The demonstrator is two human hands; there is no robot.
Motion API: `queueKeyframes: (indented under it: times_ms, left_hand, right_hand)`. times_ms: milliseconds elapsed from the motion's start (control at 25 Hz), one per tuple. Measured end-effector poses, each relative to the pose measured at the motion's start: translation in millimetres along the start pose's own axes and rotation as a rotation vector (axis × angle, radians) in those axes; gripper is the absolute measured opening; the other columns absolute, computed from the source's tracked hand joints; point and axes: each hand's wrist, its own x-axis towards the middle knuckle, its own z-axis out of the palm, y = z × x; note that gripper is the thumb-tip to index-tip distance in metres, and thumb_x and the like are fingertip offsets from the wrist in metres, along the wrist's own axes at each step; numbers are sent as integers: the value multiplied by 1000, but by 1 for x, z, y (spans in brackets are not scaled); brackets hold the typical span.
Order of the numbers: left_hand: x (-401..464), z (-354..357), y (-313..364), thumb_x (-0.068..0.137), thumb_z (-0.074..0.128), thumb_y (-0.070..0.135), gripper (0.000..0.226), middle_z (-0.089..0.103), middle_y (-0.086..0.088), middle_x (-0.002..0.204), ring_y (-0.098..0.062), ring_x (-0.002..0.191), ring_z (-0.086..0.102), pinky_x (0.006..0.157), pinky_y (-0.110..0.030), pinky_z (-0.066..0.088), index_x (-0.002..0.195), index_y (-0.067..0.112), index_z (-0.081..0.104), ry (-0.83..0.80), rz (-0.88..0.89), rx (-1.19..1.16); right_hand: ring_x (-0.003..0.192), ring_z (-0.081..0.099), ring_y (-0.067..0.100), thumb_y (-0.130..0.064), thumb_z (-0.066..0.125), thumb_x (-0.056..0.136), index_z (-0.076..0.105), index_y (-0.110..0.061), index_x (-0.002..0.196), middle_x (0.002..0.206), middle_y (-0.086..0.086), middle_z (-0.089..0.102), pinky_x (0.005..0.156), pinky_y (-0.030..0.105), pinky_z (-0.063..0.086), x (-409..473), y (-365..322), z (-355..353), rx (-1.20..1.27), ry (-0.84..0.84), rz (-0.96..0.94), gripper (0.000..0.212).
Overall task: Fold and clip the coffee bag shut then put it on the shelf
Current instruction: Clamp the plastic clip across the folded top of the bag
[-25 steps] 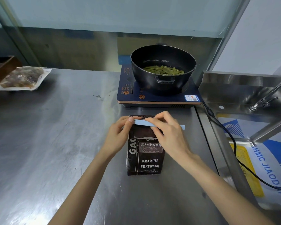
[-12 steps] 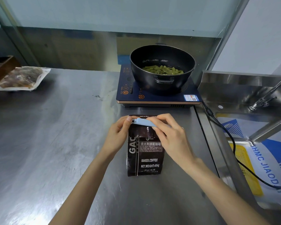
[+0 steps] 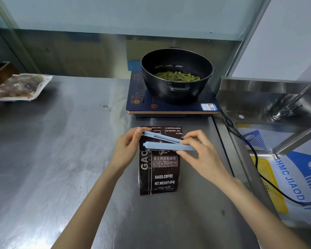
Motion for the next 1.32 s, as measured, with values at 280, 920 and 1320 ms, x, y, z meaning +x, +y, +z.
queueKeyframes:
  times_ms: [280, 920, 1320]
  left_hand:
    - [0, -3, -2, 93, 34, 32, 31, 66, 10, 95, 9, 83, 60, 71, -5, 48, 90, 33, 65, -1, -13, 3]
    - [-1, -9, -3, 85, 55, 17, 51, 59, 6, 114, 0, 103, 55, 75, -2, 45, 132, 28, 38, -99, -24, 13]
    - [-7, -13, -3, 84, 57, 10, 46, 55, 13, 116, -5, 113, 48, 100, -31, 39, 117, 39, 43, -111, 0, 83]
  right_hand:
    - [83, 56, 5, -16, 62, 80, 60, -38, 89, 99, -11, 53, 75, 8, 45, -8, 15, -14, 331, -132, 139, 24]
    - [76, 66, 6, -13, 50, 88, 62, -27, 87, 88, -6, 68, 77, 19, 53, 6, 35, -39, 671, 155, 333, 19]
    - [74, 66, 5, -14, 55, 85, 65, -30, 82, 92, -7, 64, 87, 29, 49, 19, 51, -36, 540, -80, 384, 19]
